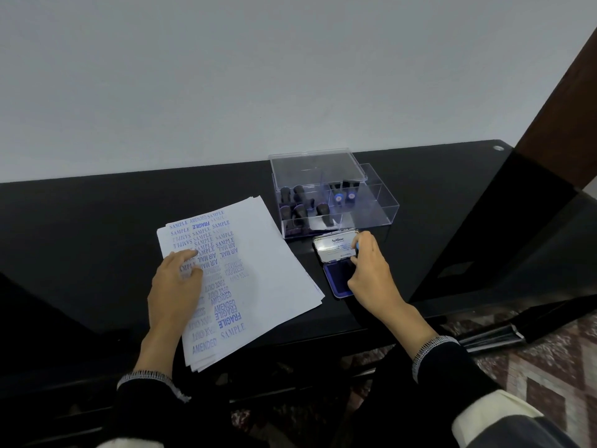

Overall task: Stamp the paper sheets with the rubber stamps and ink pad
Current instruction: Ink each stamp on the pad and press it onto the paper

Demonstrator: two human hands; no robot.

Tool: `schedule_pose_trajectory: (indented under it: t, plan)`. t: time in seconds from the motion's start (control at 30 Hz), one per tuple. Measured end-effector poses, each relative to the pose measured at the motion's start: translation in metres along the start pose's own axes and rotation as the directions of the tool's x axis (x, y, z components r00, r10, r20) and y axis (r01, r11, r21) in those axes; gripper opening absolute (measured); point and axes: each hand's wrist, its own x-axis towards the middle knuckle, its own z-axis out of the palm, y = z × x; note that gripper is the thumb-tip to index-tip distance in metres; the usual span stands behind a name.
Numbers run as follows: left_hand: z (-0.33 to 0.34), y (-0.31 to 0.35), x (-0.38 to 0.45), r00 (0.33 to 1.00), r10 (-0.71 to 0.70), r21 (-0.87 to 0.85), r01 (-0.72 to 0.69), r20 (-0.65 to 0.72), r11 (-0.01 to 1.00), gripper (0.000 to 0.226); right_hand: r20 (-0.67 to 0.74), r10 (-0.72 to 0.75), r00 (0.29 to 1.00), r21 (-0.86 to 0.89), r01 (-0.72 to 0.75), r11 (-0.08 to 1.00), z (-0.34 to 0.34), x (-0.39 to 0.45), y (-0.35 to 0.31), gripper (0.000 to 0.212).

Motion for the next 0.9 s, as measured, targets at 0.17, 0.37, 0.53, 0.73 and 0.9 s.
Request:
schedule_pose_trajectory:
  t: [0.17,0.37,0.53,0.73,0.9]
  plan:
    - [0.001,0.000,0.001,0.997,0.079,0.062,-0.078,-0.013,0.995,0.033,-0.004,0.000,1.000,-0.012,0.000,1.000,-0.004,-0.002,-0.005,0.062]
    - [0.003,-0.003,0.006,0.991,0.132,0.176,-0.132,0.010,0.976,0.031,0.018,0.052,0.998,-0.040,-0.052,0.998,-0.006,0.001,-0.006,0.047]
    - [0.002,-0.003,0.006,0.991,0.133,0.196,-0.135,0.021,0.971,0.032,-0.051,0.122,0.991,0.202,-0.109,0.973,0.020,0.001,-0.052,0.032]
    - [0.000,-0.004,0.005,0.987,0.155,0.193,-0.159,0.036,0.968,0.034,0.112,-0.015,0.994,0.342,-0.024,0.939,0.074,-0.002,-0.099,0.030]
    - [0.001,-0.009,0.007,0.984,0.174,0.211,-0.178,0.041,0.961,0.040,0.253,-0.155,0.955,0.270,0.084,0.959,0.088,-0.004,-0.111,0.035]
